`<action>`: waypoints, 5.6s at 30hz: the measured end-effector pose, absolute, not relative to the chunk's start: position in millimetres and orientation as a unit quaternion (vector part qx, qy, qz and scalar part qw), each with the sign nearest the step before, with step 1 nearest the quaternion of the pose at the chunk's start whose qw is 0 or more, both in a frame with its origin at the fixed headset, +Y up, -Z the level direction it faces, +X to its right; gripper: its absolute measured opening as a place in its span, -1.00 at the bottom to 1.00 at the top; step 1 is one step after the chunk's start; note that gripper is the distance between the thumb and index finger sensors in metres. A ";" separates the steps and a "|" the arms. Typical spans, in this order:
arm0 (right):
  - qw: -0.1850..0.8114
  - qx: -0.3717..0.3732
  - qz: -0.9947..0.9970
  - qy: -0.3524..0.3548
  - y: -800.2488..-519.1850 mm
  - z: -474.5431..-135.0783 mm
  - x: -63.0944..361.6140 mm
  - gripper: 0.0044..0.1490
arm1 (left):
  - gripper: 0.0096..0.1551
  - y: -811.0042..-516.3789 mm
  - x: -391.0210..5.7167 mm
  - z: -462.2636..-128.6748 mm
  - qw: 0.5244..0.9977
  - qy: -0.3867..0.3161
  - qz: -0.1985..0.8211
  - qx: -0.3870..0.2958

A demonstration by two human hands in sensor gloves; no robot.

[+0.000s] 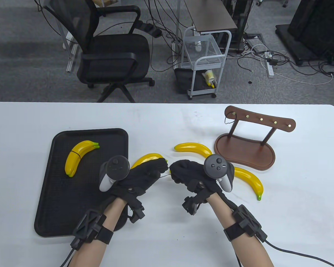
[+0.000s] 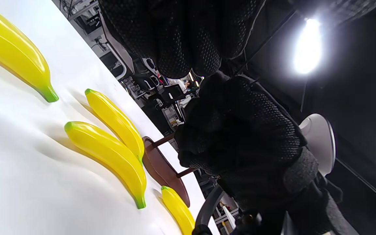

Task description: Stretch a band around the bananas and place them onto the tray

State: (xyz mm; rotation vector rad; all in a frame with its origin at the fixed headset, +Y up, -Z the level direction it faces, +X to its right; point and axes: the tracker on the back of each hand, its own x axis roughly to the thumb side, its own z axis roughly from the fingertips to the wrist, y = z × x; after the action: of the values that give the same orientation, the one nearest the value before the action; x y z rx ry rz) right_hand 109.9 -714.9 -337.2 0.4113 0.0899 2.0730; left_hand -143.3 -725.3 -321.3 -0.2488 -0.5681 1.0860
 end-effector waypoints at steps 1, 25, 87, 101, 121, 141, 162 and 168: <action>0.489 0.168 0.855 0.033 -714.4 -337.3 110.6 -0.57 | -0.15 -724.8 -143.2 -321.2 0.808 -0.269 0.510 -0.117; 0.487 0.179 0.854 0.033 -721.6 -339.3 110.0 -0.55 | -0.25 -723.7 -138.3 -321.6 0.756 -0.295 0.564 -0.155; 0.253 0.106 0.959 -0.067 -718.3 -356.7 240.2 -0.31 | -0.17 -723.4 -169.1 -325.8 0.909 -0.224 0.343 -0.074; 0.081 0.008 0.996 -0.023 -763.5 -348.2 307.8 -0.12 | -0.18 -724.5 -168.6 -326.3 0.910 -0.225 0.339 -0.076; 0.021 -0.003 0.999 0.033 -789.4 -347.5 317.3 -0.07 | -0.19 -724.1 -171.5 -326.6 0.910 -0.223 0.342 -0.071; 0.109 0.016 0.994 -0.003 -773.5 -350.0 311.5 -0.08 | -0.19 -725.4 -175.5 -327.1 0.913 -0.215 0.338 -0.071; 0.116 0.126 0.984 -0.042 -735.2 -365.0 227.7 -0.09 | -0.19 -723.8 -178.4 -327.8 0.913 -0.214 0.341 -0.066; 0.111 0.152 0.981 -0.045 -733.4 -371.6 200.6 -0.09 | -0.19 -723.7 -178.8 -327.4 0.914 -0.213 0.340 -0.065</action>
State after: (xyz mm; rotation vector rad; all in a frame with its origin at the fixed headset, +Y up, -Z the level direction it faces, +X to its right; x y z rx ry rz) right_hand 200.6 -733.4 -371.6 0.4453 -0.1334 2.8815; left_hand -178.8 -723.7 -327.4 -0.1333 -0.4389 0.7010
